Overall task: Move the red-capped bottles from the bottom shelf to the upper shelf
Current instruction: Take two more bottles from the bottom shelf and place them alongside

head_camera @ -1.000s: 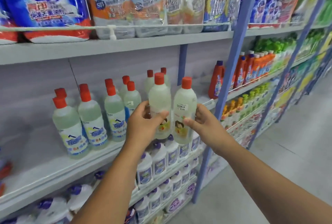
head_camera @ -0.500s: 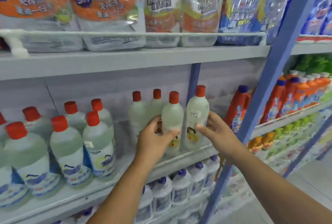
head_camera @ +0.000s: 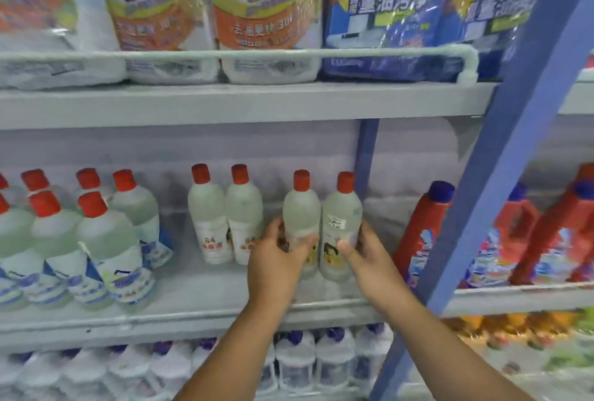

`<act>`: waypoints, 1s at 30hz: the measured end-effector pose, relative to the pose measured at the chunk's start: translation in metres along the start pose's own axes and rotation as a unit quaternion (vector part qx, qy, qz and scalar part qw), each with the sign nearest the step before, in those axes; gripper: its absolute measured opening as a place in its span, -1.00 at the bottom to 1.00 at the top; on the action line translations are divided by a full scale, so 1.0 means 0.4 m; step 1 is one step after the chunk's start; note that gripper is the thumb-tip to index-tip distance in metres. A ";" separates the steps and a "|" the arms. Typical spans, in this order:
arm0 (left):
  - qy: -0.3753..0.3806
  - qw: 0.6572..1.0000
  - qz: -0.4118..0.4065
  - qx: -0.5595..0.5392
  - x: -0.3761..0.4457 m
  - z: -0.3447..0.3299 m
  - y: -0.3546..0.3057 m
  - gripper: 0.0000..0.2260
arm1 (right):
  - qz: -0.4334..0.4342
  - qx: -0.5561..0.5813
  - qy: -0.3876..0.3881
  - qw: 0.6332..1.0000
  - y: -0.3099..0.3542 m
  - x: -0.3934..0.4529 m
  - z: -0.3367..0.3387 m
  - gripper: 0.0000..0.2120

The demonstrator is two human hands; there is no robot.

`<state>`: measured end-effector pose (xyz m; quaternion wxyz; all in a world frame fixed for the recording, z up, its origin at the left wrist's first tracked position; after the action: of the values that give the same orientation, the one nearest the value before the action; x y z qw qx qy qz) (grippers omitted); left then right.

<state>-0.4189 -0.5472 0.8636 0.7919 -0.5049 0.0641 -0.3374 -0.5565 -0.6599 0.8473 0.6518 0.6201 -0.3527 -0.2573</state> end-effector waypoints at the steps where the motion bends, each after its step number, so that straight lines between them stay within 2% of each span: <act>1: 0.001 1.000 -0.002 0.002 -0.004 -0.003 -0.002 -0.59 | 0.001 -0.004 0.000 1.000 -0.002 -0.003 -0.001 -0.43; 3: 0.028 1.000 -0.007 0.009 -0.010 -0.011 0.008 -0.56 | 0.003 -0.008 -0.019 1.000 -0.010 -0.002 0.004 -0.28; 5: 0.087 0.996 0.003 0.023 -0.014 -0.015 0.024 -0.52 | 0.009 -0.032 -0.054 0.998 -0.014 0.000 0.004 -0.16; 7: 0.142 0.988 0.019 0.053 -0.010 -0.018 0.038 -0.48 | 0.005 -0.079 -0.083 0.993 -0.015 0.008 -0.007 -0.11; 9: 0.166 0.982 0.023 0.082 0.005 -0.025 0.051 -0.50 | -0.010 -0.111 -0.102 0.989 -0.023 0.017 -0.014 -0.06; 11: 0.165 0.980 0.022 0.106 0.009 -0.026 0.049 -0.55 | -0.019 -0.128 -0.112 0.985 -0.027 0.022 -0.015 -0.11; 16: 0.106 0.986 0.064 0.111 0.012 -0.042 0.043 -0.64 | -0.005 -0.156 -0.115 0.981 0.016 0.016 -0.023 -0.42; 21: 0.078 0.984 0.061 0.146 0.012 -0.061 0.039 -0.60 | -0.020 -0.176 -0.081 0.981 0.030 0.004 -0.039 -0.42; 24: 0.091 0.983 0.040 0.151 0.010 -0.048 0.051 -0.61 | -0.039 -0.190 -0.106 0.975 0.013 0.009 -0.035 -0.38; 30: 0.070 0.973 0.050 0.214 0.018 -0.044 0.055 -0.82 | -0.065 -0.210 -0.076 0.972 0.010 0.036 -0.050 -0.52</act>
<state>-0.4110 -0.5591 0.8382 0.8911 -0.2949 0.0711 -0.3375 -0.5325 -0.6581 0.8537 0.7207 0.4691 -0.2985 -0.4141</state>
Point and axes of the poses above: each hand's wrist, its own x-axis towards the middle knuckle, its own z-axis out of the back of the hand, y = z × x, the point moved 3 cm from there along x, towards the middle knuckle, and after that the axes turned 14 degrees about x, right-handed, at the moved point
